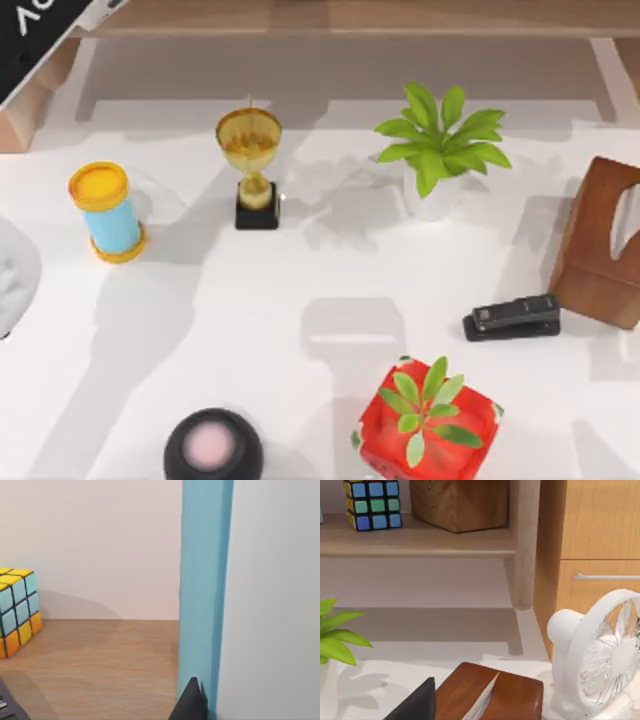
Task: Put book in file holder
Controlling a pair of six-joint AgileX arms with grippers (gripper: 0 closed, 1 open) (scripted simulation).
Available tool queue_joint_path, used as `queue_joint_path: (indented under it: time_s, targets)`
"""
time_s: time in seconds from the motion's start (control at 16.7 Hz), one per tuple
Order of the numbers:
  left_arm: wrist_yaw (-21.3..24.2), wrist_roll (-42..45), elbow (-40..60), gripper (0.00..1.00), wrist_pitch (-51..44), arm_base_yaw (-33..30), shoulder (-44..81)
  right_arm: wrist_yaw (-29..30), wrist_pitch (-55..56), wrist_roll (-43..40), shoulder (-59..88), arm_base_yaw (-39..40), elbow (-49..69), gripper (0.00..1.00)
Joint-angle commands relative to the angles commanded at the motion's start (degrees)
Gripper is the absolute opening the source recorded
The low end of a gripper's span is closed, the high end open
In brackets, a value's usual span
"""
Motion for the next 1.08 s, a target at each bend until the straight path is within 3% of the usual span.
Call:
queue_joint_path:
  time_s: [0.48, 1.08]
  targets:
    - [-0.02, 0.08, 0.23, 0.0, -0.16, -0.2, 0.07, 0.0, 0.0, 0.0, 0.0, 0.0, 0.0, 1.0]
    - [-0.01, 0.03, 12.04, 0.0, -7.43, -0.24, 4.57, 0.0, 0.0, 0.0, 0.0, 0.0, 0.0, 1.0]
